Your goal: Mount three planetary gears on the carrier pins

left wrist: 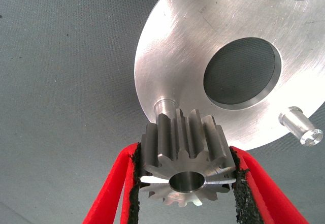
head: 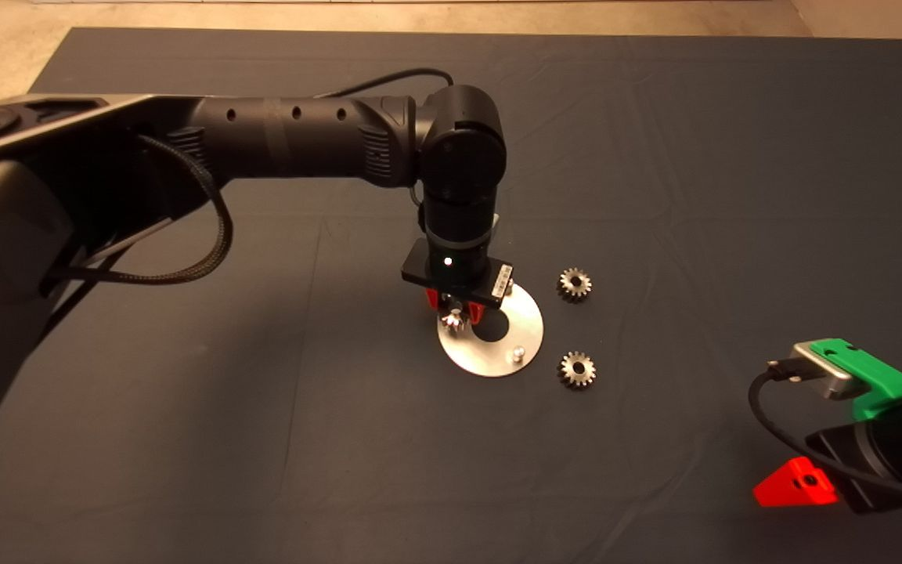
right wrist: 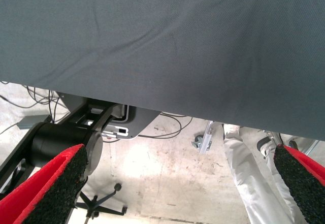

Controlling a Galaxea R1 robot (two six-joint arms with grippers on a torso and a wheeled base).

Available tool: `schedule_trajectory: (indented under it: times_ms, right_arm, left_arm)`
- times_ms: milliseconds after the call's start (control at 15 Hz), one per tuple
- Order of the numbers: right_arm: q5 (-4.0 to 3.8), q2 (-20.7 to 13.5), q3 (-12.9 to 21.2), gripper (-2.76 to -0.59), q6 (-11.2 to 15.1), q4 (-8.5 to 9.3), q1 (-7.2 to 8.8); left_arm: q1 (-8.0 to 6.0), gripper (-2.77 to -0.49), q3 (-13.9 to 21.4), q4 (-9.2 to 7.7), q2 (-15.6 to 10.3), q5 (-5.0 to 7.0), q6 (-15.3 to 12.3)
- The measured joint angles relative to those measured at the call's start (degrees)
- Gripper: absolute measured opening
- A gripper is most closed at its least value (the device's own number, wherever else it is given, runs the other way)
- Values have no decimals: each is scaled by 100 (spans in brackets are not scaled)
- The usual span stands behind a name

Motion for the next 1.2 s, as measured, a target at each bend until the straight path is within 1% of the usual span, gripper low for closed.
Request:
schedule_trajectory:
  times_ms: [1000, 1200]
  right_arm:
    - [0, 0, 0, -62, 0, 0, -2]
    - [0, 0, 0, -62, 0, 0, -2]
  left_arm:
    - [-6, -226, 0, 0, 0, 0, 0]
    - [-50, -226, 0, 4, 0, 0, 2]
